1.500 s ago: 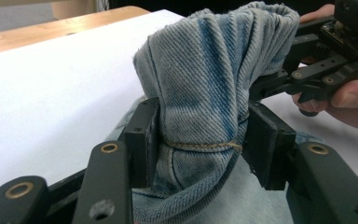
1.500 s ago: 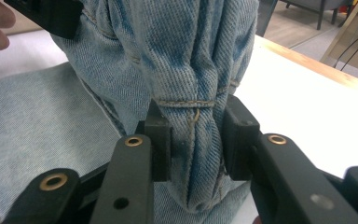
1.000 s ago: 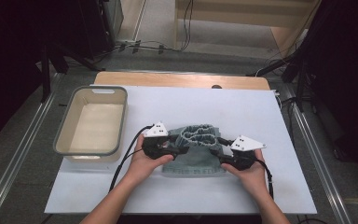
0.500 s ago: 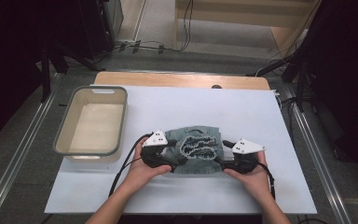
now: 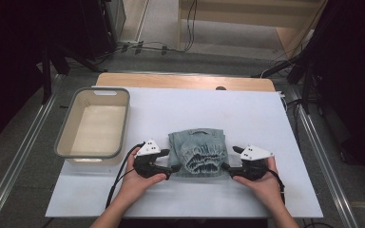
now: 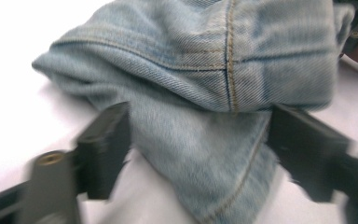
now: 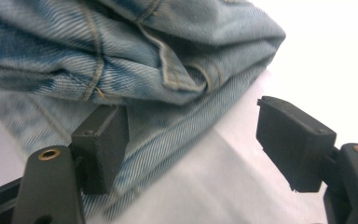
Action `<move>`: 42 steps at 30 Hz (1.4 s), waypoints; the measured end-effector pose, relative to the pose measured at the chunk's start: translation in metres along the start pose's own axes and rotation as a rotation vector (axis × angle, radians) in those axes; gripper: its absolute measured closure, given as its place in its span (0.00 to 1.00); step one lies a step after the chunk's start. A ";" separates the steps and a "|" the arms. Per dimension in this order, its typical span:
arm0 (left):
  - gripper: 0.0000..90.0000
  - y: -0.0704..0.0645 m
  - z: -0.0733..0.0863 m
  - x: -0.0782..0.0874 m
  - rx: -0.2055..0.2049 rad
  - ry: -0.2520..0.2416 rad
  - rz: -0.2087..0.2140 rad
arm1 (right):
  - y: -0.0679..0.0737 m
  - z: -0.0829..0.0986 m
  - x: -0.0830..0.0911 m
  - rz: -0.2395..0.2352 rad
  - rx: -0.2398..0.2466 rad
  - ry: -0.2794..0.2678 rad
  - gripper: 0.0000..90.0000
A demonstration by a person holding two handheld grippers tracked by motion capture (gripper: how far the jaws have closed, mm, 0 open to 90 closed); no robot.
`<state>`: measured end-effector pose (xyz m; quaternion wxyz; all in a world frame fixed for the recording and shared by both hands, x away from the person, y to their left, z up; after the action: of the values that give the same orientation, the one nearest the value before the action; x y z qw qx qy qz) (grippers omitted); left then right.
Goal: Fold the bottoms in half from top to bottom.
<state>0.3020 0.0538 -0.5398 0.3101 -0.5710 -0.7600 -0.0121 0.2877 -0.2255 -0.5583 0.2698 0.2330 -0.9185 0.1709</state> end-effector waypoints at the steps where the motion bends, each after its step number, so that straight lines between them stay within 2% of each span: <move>1: 0.40 -0.001 0.001 0.001 -0.006 0.004 -0.007 | -0.001 0.002 0.002 -0.003 -0.002 0.003 0.27; 3: 0.48 -0.003 0.001 0.003 -0.013 0.011 -0.012 | -0.003 0.004 0.006 -0.006 -0.026 -0.003 0.28; 5: 0.55 -0.004 0.002 0.004 -0.008 0.019 -0.007 | -0.004 0.007 0.012 -0.012 -0.072 -0.004 0.29; 8: 0.61 -0.003 0.005 0.003 -0.004 0.055 -0.028 | 0.000 0.011 0.017 -0.052 -0.133 -0.002 0.37; 9: 0.62 -0.002 0.008 0.002 0.005 0.069 -0.032 | 0.002 0.011 0.018 -0.052 -0.144 0.003 0.39; 14: 0.64 -0.002 0.012 -0.002 0.040 0.100 -0.030 | 0.011 0.011 0.018 -0.124 -0.248 0.054 0.53; 17: 0.68 -0.002 0.013 -0.002 0.062 0.106 -0.014 | 0.016 0.012 0.015 -0.157 -0.264 0.083 0.64; 20: 0.70 -0.002 0.013 -0.002 0.063 0.106 -0.014 | 0.019 0.012 0.014 -0.186 -0.294 0.090 0.73; 22: 0.66 -0.002 0.012 -0.001 0.059 0.103 -0.018 | 0.019 0.011 0.016 -0.170 -0.287 0.090 0.71; 23: 0.60 -0.002 0.011 0.000 0.054 0.100 -0.029 | 0.019 0.011 0.017 -0.158 -0.279 0.090 0.70; 24: 0.50 -0.003 0.010 0.001 0.056 0.092 -0.024 | 0.019 0.010 0.020 -0.146 -0.266 0.083 0.66; 25: 0.46 -0.004 0.009 0.002 0.057 0.077 -0.018 | 0.021 0.008 0.023 -0.147 -0.265 0.069 0.62; 29: 0.42 -0.009 -0.002 0.010 0.056 0.011 0.010 | 0.030 0.001 0.036 -0.157 -0.232 0.009 0.54; 31: 0.40 -0.011 -0.009 0.014 0.056 -0.020 0.020 | 0.036 -0.001 0.042 -0.170 -0.234 -0.007 0.49; 33: 0.39 -0.015 -0.016 0.013 0.045 -0.028 0.025 | 0.041 -0.003 0.045 -0.191 -0.238 -0.019 0.43; 35: 0.38 -0.020 -0.025 0.008 0.037 -0.018 0.045 | 0.047 -0.002 0.043 -0.208 -0.247 -0.004 0.38; 37: 0.34 -0.025 -0.034 0.000 0.012 -0.008 0.049 | 0.052 0.000 0.039 -0.210 -0.246 0.012 0.35; 39: 0.32 -0.031 -0.043 -0.010 0.001 -0.003 0.069 | 0.057 0.000 0.034 -0.199 -0.226 0.025 0.33; 42: 0.29 -0.038 -0.054 -0.024 -0.024 0.012 0.070 | 0.064 -0.001 0.029 -0.147 -0.193 0.027 0.34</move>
<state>0.2968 0.0001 -0.4949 0.3083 -0.6008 -0.7374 -0.0137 0.2331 -0.1817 -0.5524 0.3150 0.2706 -0.9074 0.0646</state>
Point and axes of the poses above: each handheld gripper's, and its own axes: x roughly backward along the jaws, z roughly out of its underside, y roughly to its left, the point moved 6 cm from there along -x, roughly forward along the jaws, and after that the axes turned 11 degrees about z, right-handed, at the moved point
